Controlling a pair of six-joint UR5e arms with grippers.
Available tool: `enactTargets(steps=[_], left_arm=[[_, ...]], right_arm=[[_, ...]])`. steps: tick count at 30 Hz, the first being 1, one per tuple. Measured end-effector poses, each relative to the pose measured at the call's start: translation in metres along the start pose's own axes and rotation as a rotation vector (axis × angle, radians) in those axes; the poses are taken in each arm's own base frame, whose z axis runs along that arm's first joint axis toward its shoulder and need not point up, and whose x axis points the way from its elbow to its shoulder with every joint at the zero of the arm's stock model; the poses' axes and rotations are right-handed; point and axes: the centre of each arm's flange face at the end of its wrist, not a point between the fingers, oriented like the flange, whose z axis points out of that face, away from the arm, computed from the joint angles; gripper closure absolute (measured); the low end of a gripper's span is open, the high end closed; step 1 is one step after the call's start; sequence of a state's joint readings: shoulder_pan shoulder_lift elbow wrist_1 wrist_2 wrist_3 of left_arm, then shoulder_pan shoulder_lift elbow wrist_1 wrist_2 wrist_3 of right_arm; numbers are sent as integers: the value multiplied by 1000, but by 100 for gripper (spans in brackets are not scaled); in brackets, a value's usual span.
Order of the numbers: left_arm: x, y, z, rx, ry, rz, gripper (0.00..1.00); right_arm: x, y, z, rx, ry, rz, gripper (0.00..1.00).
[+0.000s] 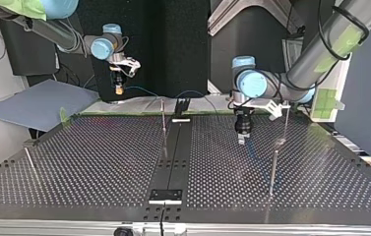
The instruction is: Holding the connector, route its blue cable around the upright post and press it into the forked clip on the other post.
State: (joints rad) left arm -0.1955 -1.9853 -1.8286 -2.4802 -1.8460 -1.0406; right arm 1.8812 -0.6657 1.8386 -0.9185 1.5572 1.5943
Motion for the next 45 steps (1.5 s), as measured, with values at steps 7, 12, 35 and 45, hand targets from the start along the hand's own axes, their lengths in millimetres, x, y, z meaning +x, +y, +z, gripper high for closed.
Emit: enactTargets(steps=[7,12,35,45], left_arm=[[21,-14,2,20,28,8,1],[22,-16,3,27,23,1,1],[26,-15,13,8,-3,-69,1],[43,-42,24,22,8,-63,1]], right_arm=[[0,-1,0,2,-2,-1,100],[0,-2,0,3,0,0,100],[0,-5,-1,11,0,2,100],[-1,-5,-1,15,-2,4,100]])
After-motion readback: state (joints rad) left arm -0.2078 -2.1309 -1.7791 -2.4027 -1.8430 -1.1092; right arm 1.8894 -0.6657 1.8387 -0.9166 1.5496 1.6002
